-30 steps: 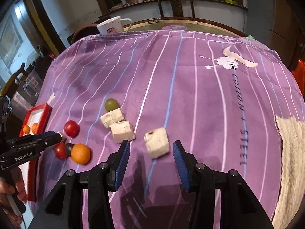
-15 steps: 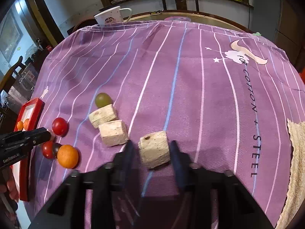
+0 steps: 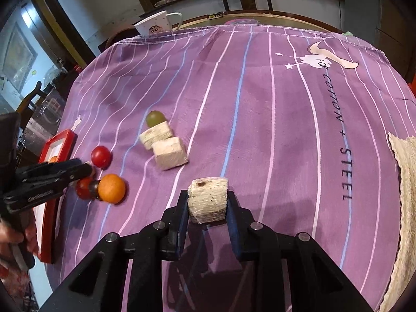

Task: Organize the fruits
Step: 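Carry the cork pieces over the tray and open both tools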

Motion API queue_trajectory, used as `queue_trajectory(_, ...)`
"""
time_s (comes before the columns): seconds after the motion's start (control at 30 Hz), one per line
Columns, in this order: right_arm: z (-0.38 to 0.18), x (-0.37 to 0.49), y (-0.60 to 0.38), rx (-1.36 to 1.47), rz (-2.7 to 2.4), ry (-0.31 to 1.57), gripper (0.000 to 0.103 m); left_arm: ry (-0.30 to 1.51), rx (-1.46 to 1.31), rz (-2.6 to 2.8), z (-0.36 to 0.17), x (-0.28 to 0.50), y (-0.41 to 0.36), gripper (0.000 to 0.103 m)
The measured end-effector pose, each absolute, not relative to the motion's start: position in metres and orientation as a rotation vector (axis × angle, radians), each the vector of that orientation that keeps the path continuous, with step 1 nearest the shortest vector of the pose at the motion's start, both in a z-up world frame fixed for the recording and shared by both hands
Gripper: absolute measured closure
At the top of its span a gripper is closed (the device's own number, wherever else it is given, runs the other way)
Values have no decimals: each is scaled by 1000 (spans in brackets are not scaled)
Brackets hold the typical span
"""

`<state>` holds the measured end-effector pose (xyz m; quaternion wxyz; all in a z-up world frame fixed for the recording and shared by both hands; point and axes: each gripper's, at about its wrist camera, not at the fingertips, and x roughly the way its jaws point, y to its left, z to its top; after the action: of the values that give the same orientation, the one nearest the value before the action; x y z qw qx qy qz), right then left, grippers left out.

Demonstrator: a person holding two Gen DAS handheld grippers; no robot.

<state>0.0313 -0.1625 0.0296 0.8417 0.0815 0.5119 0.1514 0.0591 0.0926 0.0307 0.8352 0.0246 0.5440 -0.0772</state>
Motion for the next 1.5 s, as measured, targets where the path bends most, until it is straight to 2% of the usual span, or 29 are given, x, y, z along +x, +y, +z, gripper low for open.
queue_trajectory(0.1, 36, 25, -163, 172, 335, 1067, 73, 1128, 103, -130, 32, 51, 83, 80)
queue_trajectory(0.27, 46, 16, -168, 201, 355, 1044, 73, 1102, 33, -94, 44, 30, 92, 80)
queue_trajectory(0.53, 51, 7, -134, 226, 429, 1059, 73, 1038, -162, 0, 67, -17, 153, 80)
queue_trajectory(0.93, 76, 6, 30, 172, 654, 1070, 73, 1027, -309, 151, 65, -38, 308, 80)
queue_trajectory(1.13, 66, 5, 123, 74, 742, 1093, 73, 1063, -295, 182, 49, -27, 344, 80)
queue_trajectory(1.4, 47, -1, 191, -68, 772, 1090, 73, 1076, -293, 187, 37, -27, 358, 80)
queue_trajectory(1.47, 45, -1, 197, -79, 779, 1081, 72, 1069, -313, 189, 40, -29, 364, 77)
queue_trajectory(1.5, 44, -1, 200, -81, 784, 1080, 72, 1064, -325, 190, 42, -29, 367, 67)
